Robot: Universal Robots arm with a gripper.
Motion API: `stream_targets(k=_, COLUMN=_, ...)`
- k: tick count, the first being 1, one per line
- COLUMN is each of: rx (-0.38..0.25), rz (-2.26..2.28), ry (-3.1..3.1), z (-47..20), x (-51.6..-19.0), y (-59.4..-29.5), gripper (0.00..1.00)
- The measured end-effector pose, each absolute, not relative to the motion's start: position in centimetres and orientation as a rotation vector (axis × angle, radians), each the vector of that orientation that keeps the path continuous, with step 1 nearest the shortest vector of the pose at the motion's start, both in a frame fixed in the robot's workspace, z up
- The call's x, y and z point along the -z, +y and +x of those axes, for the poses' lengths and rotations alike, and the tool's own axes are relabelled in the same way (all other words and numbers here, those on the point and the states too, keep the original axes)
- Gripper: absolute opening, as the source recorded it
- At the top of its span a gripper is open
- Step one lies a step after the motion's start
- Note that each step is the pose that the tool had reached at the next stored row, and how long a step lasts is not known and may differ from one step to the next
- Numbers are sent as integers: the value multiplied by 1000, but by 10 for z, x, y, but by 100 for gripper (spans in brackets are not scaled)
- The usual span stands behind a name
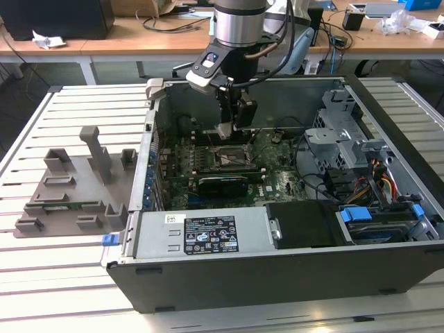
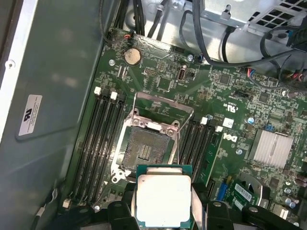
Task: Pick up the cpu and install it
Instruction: 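Place the cpu into insertion slot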
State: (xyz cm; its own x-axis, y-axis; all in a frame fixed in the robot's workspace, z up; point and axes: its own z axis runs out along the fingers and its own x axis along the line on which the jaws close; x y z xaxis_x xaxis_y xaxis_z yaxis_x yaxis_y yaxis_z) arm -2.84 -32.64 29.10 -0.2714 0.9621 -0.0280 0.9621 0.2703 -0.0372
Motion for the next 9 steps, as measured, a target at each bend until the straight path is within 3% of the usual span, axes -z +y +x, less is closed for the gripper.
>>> stream_targets(k=9, rx=-73, rz=-1960, ry=-2452, z=-28, x=-291, y=-326, gripper=55)
